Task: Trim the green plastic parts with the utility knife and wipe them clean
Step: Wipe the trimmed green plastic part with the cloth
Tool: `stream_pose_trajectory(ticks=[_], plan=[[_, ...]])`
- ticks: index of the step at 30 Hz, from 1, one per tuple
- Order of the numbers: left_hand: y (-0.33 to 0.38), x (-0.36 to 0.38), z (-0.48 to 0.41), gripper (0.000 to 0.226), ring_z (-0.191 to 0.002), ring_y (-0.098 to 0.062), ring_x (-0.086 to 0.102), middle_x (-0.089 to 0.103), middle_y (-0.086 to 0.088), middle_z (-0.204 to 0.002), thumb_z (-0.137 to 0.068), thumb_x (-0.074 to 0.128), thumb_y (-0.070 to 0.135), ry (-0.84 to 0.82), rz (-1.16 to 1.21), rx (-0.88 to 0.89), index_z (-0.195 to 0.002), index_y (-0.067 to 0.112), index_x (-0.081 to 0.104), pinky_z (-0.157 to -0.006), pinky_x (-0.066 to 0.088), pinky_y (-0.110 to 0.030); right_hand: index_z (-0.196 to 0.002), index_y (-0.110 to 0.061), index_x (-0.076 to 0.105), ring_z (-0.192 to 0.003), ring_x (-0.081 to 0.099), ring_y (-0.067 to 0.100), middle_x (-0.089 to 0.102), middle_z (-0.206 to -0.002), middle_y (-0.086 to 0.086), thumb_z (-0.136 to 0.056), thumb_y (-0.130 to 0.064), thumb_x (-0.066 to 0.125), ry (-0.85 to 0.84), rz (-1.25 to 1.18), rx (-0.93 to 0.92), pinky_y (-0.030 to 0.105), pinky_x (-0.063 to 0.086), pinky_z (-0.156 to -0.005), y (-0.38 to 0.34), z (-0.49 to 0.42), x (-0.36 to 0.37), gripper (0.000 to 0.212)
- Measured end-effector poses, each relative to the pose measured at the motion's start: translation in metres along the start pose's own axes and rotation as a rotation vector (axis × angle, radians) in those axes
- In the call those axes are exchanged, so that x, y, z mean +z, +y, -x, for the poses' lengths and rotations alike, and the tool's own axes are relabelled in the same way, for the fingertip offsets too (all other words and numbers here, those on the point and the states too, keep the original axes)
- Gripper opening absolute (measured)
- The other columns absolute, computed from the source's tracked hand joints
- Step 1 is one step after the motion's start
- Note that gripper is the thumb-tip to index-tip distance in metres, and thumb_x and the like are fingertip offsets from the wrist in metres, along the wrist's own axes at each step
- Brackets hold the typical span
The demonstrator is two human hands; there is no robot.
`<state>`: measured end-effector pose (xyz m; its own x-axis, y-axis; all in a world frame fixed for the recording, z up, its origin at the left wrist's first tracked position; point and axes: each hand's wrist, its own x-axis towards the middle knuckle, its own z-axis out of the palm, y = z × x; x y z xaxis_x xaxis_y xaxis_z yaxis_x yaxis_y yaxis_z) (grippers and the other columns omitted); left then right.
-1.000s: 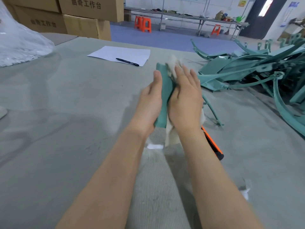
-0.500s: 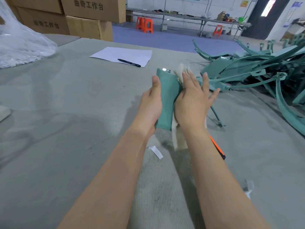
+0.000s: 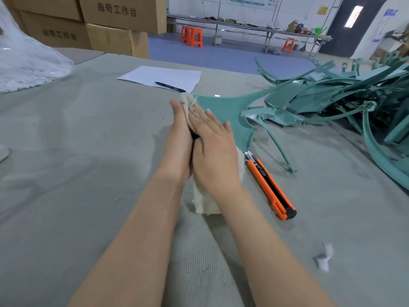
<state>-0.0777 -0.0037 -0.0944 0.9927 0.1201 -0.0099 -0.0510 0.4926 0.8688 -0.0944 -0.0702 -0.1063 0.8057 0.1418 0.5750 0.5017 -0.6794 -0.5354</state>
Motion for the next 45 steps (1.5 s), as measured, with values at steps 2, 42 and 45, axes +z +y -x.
stream_pose_trajectory(ticks=[2,42,45], plan=[[-0.002,0.005,0.002,0.054,-0.1,-0.007,0.068,0.072,0.004,-0.11,-0.096,0.029,0.061,-0.015,-0.097,0.02,-0.112,0.025,0.066,-0.085,0.052,-0.023,-0.142,-0.021,0.048,-0.145,0.025,0.017,0.038,-0.153,-0.006,-0.085,-0.004,0.034,0.033,0.062,0.04,0.041,0.004,-0.12,0.006,-0.006,-0.005,0.061],[-0.01,-0.003,-0.006,0.018,-0.069,-0.016,0.069,0.071,-0.003,-0.075,-0.096,0.049,0.005,-0.238,-0.415,0.04,-0.09,0.011,0.065,-0.06,0.053,-0.024,-0.112,-0.014,0.071,-0.11,0.06,0.003,0.069,-0.113,-0.007,-0.094,-0.006,0.056,0.097,-0.388,0.075,0.018,0.042,-0.101,0.026,-0.015,-0.029,0.024],[-0.012,-0.005,-0.007,0.017,-0.086,-0.023,0.07,0.072,-0.01,-0.092,-0.097,0.048,0.004,-0.217,-0.488,0.082,-0.104,0.007,0.064,-0.071,0.056,-0.031,-0.109,-0.013,0.071,-0.127,0.049,0.01,0.057,-0.126,-0.003,-0.093,-0.007,0.058,0.082,-0.329,0.041,0.013,0.032,-0.106,0.027,-0.014,-0.023,0.021]])
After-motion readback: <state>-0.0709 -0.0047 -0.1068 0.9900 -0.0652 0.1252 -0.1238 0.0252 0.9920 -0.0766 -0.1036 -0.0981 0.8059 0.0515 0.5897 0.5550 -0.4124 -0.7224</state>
